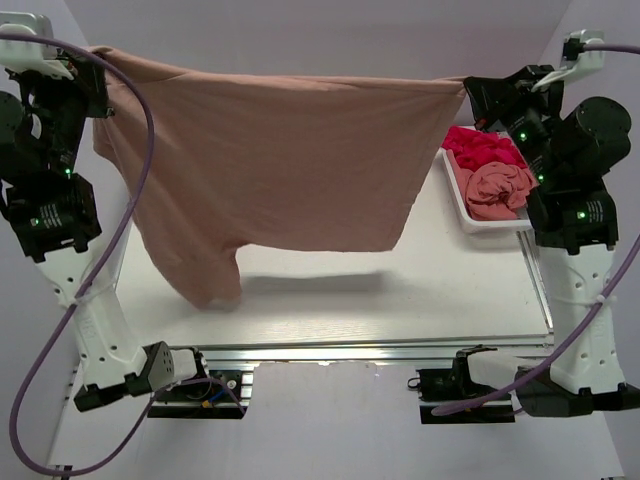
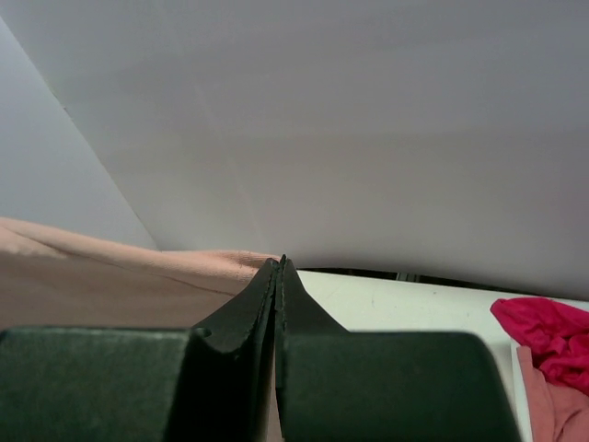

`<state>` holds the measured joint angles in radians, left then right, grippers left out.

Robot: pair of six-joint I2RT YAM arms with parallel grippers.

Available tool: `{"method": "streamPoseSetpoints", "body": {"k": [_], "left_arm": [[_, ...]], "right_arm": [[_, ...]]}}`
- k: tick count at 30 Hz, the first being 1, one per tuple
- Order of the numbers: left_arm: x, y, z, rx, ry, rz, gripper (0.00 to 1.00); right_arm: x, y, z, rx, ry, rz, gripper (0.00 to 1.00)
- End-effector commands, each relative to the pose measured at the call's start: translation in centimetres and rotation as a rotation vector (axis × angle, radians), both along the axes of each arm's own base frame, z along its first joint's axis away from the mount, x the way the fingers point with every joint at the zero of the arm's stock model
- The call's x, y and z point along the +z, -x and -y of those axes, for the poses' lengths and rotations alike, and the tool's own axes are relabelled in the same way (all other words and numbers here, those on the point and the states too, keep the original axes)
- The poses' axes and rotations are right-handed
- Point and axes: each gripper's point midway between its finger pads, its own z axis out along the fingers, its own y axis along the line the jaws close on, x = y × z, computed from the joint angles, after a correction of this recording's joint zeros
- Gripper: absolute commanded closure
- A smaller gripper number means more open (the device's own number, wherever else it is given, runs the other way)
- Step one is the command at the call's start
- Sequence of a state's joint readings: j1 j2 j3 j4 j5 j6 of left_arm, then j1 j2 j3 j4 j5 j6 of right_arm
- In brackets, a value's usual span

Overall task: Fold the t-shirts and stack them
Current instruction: Flatten out the tshirt

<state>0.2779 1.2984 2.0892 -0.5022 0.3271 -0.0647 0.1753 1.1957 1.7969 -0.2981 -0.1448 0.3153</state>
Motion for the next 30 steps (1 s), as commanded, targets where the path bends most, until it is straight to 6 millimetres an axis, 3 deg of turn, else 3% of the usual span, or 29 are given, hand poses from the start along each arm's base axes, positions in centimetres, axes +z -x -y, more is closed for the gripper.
{"method": "streamPoseSetpoints", "body": {"k": [1, 6, 10, 16, 26, 30], "left_arm": [[4.9, 5.9, 1.9, -0.018, -0.023, 0.154, 0.89], [5.7, 8.7, 3.1, -0.049, 0.005, 0.187, 0.89], [6.3, 11.4, 4.2, -0.072, 0.014, 0.209, 0.89], [5.6, 14.0, 5.2, -0.086, 0.018, 0.199, 0.88], [5.0, 14.3, 4.6, -0.043, 0.021, 0.174, 0.88], [2.8, 11.8, 3.5, -0.018, 0.048, 0.116, 0.88]], "right_arm": [[2.9, 4.0, 1.0, -0.013, -0.045, 0.092, 1.0], [3.7, 7.5, 0.9, 0.026, -0.071, 0.115, 1.0], [3.3, 8.6, 0.9, 0.04, -0.083, 0.1, 1.0], [3.3, 9.5, 0.9, 0.048, -0.087, 0.083, 1.0], [2.7, 9.8, 1.6, 0.013, -0.085, 0.072, 1.0], [1.5, 7.8, 1.8, -0.021, -0.079, 0.026, 1.0]]}}
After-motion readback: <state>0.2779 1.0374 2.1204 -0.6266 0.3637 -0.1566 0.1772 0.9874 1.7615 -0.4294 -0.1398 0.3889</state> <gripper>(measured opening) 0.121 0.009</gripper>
